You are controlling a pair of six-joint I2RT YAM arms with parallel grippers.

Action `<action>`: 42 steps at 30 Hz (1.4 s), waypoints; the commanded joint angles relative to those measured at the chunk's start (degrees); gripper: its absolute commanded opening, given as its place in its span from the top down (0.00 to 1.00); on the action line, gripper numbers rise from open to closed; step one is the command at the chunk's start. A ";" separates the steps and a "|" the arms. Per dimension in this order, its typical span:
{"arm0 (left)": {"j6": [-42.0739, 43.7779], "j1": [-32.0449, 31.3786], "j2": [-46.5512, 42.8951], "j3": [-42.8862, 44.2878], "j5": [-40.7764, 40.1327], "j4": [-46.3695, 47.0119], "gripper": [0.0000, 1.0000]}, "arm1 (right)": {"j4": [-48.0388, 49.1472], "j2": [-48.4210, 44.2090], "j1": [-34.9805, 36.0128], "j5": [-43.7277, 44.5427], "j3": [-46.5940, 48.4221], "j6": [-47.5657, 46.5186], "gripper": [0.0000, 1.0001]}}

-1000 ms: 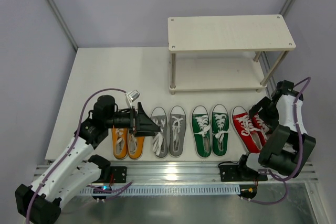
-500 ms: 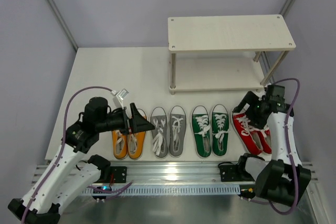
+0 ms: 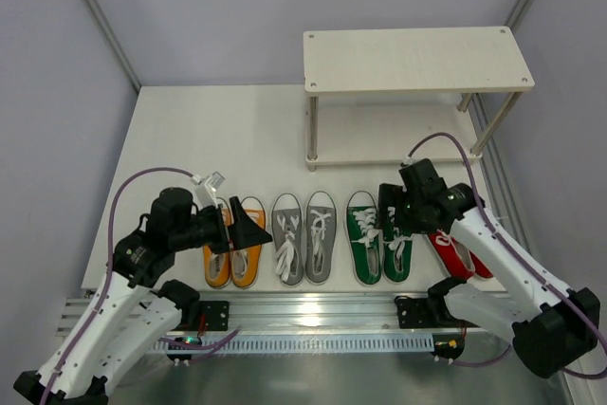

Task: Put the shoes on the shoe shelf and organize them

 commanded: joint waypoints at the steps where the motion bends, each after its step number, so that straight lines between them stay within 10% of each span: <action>1: 1.01 -0.11 -0.84 0.56 -0.27 -1.61 0.00 | 2.03 3.66 4.00 4.67 -1.90 5.51 0.03; 28: 0.48 -0.20 -9.45 -1.46 -1.94 -8.04 0.00 | 16.35 21.16 15.70 17.86 -5.60 17.48 0.00; 36: 0.92 -0.11 -9.63 -0.84 -2.20 -9.88 0.00 | 21.28 25.65 15.78 14.52 -6.48 15.89 0.96; 42: -0.13 -0.11 -11.21 -1.90 -2.47 -9.88 0.00 | 17.52 19.51 16.05 14.07 -6.66 15.72 0.96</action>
